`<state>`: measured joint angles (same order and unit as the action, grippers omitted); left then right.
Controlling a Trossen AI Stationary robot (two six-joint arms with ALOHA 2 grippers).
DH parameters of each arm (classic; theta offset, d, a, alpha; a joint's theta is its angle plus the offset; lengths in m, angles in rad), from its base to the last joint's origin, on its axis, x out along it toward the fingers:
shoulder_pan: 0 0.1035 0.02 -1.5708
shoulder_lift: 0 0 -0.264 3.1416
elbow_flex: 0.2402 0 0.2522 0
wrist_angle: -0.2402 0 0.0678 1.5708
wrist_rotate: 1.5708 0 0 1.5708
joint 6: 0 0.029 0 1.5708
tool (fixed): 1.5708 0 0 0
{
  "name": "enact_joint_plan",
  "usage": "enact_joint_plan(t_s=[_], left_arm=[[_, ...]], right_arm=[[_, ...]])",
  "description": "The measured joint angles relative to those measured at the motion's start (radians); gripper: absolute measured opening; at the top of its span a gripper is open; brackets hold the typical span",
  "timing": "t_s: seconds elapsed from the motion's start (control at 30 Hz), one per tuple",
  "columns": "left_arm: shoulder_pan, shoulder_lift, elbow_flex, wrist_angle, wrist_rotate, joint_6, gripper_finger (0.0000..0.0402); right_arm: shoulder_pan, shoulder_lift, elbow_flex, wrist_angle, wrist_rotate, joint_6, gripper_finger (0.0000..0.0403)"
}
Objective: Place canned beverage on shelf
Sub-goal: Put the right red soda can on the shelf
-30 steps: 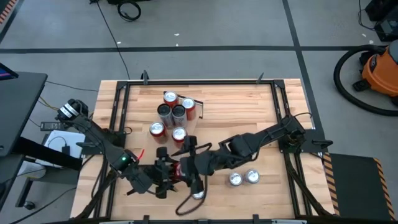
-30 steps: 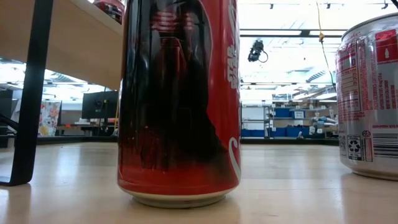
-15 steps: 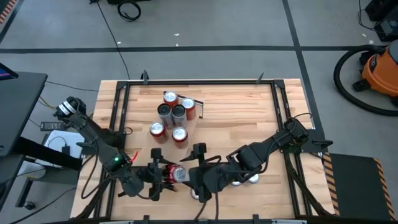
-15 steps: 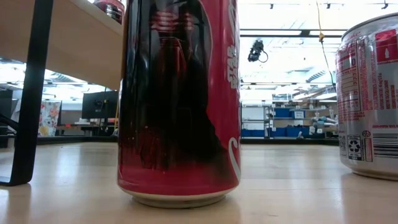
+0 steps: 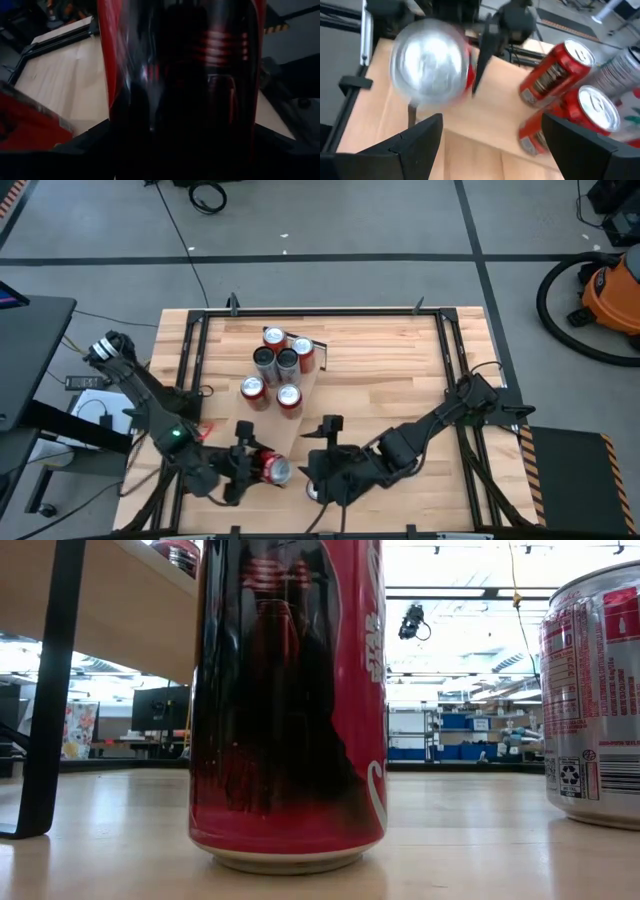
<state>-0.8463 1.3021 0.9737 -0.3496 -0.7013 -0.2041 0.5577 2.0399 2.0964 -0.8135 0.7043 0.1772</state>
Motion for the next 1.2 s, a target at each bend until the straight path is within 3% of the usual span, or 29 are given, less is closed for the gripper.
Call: enact_joint_plan(t_s=[0.2, 0.37, 0.53, 0.7, 0.93, 1.07, 1.2], left_arm=[[-0.047, -0.102, 0.0, -0.074, -0.001, -0.012, 0.0313], [-0.051, -0.141, 0.001, -0.12, -0.007, -0.003, 0.0313], [-0.05, -0.146, 0.001, -0.111, 0.005, 0.07, 0.0313], [-0.029, -0.163, 0.0, -0.103, 0.036, 0.125, 0.0313], [0.008, -0.213, 0.0, -0.043, 0.048, 0.141, 0.0313], [0.035, -0.211, 0.0, 0.028, 0.05, 0.156, 0.0313], [0.077, -0.209, 0.0, 0.141, 0.04, 0.196, 0.0313]], right_arm=[[0.028, 0.0, -0.002, 0.071, 0.088, 0.08, 0.0347], [0.032, 0.0, -0.002, 0.135, 0.086, 0.106, 0.0347], [0.028, 0.005, -0.104, 0.265, 0.107, 0.152, 0.0347], [0.029, 0.003, -0.249, 0.574, 0.182, 0.05, 0.0347], [0.026, 0.005, -0.454, 1.118, 0.202, -0.22, 0.0347], [-0.001, 0.005, -0.529, 1.362, 0.148, -0.347, 0.0347], [-0.037, 0.005, -0.542, 1.45, 0.066, -0.403, 0.0347]])
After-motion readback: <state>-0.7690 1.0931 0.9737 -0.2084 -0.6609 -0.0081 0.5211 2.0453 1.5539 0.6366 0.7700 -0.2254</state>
